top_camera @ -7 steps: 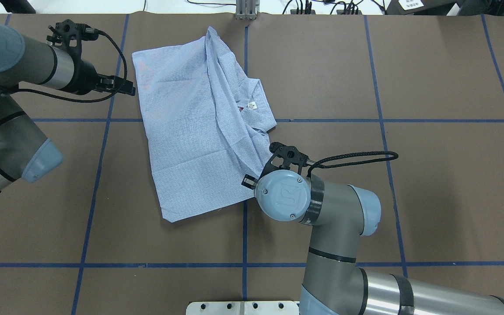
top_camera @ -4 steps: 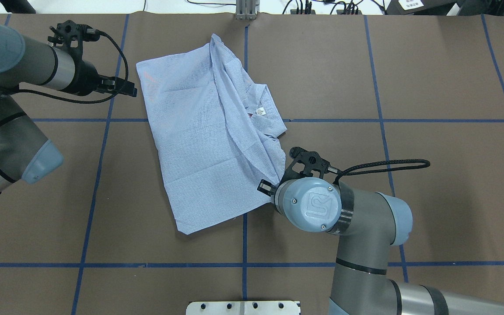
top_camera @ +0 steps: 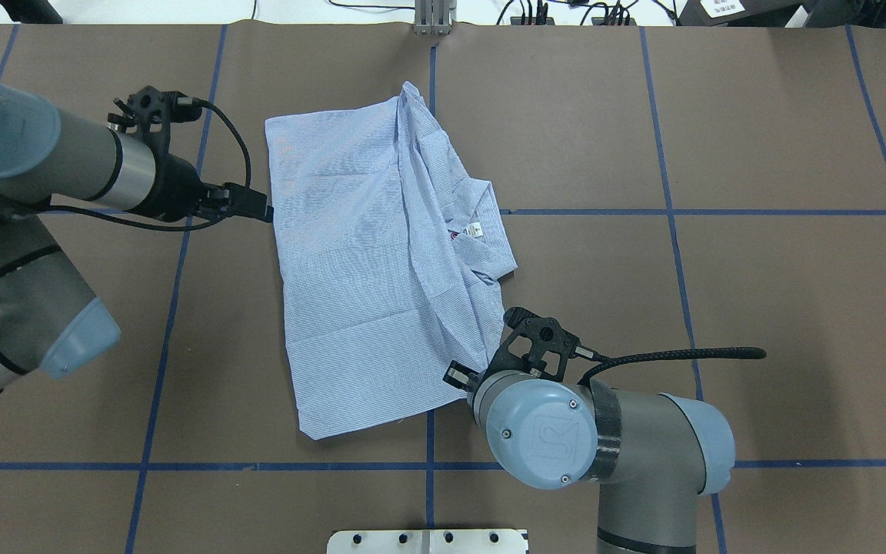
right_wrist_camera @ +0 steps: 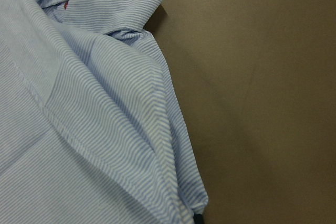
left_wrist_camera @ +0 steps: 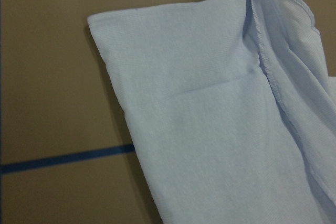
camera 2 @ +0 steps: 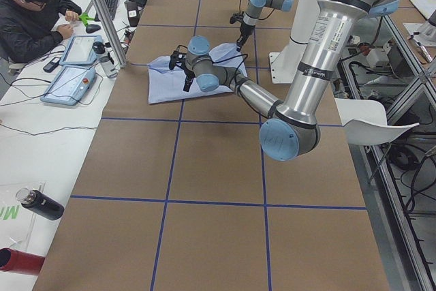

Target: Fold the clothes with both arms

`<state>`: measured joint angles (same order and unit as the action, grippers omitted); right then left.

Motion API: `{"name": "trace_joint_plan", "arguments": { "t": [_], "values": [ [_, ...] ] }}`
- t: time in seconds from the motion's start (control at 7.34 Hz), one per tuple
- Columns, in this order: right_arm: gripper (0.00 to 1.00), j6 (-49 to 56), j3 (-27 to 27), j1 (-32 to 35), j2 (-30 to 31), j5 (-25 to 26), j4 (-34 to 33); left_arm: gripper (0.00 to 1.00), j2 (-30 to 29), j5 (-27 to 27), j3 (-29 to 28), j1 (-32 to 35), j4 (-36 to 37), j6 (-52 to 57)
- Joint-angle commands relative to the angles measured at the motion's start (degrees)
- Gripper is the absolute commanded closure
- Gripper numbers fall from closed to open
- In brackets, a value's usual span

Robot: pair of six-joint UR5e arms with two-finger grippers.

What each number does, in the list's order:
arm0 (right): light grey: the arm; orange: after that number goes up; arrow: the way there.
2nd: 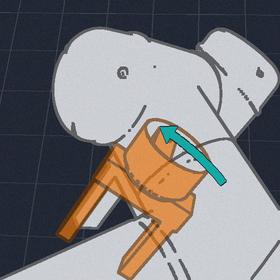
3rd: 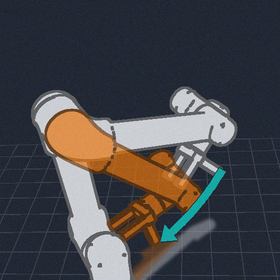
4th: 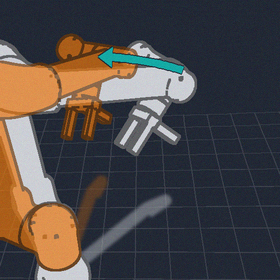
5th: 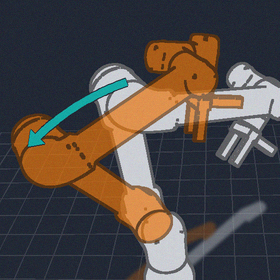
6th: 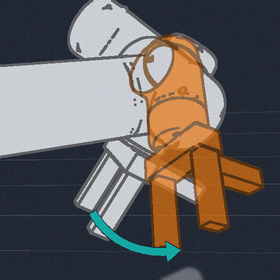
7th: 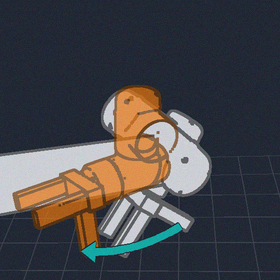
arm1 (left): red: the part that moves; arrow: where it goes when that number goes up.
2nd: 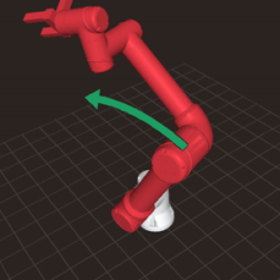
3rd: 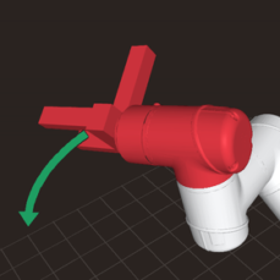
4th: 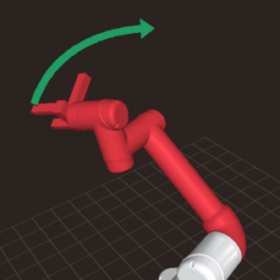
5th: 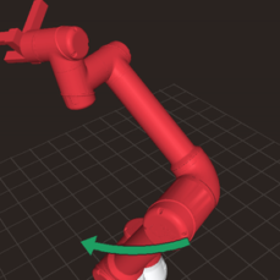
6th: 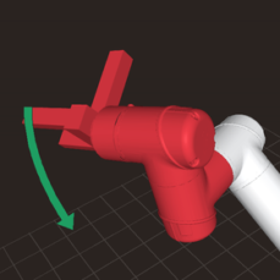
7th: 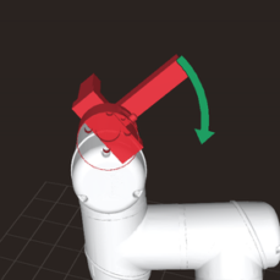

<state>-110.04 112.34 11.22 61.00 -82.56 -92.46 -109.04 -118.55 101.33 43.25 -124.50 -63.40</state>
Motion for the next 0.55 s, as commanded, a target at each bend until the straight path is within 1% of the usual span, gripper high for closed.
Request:
{"name": "trace_joint_plan", "arguments": {
  "t": [0.0, 0.14, 0.27, 0.41],
  "values": [
    [1.0, -0.2, 0.9, -0.3, -0.3, 0.2, -1.1, 0.0, 4.2, 1.0, 7.6, -8.6, -0.4, -12.5],
    [1.0, -0.2, 1.0, -0.2, -0.2, 0.2, -1.1, 0.0, 9.3, 6.3, 13.0, -13.1, -0.3, -16.5],
    [1.0, -0.2, 1.0, -0.1, -0.2, 0.2, -1.1, 0.0, 12.2, 13.0, 15.9, -18.2, -0.2, -22.5],
    [1.0, -0.2, 1.0, -0.1, -0.2, 0.3, -1.1, 0.0, 12.6, 17.7, 15.7, -22.0, -0.1, -30.3]
  ]
}}
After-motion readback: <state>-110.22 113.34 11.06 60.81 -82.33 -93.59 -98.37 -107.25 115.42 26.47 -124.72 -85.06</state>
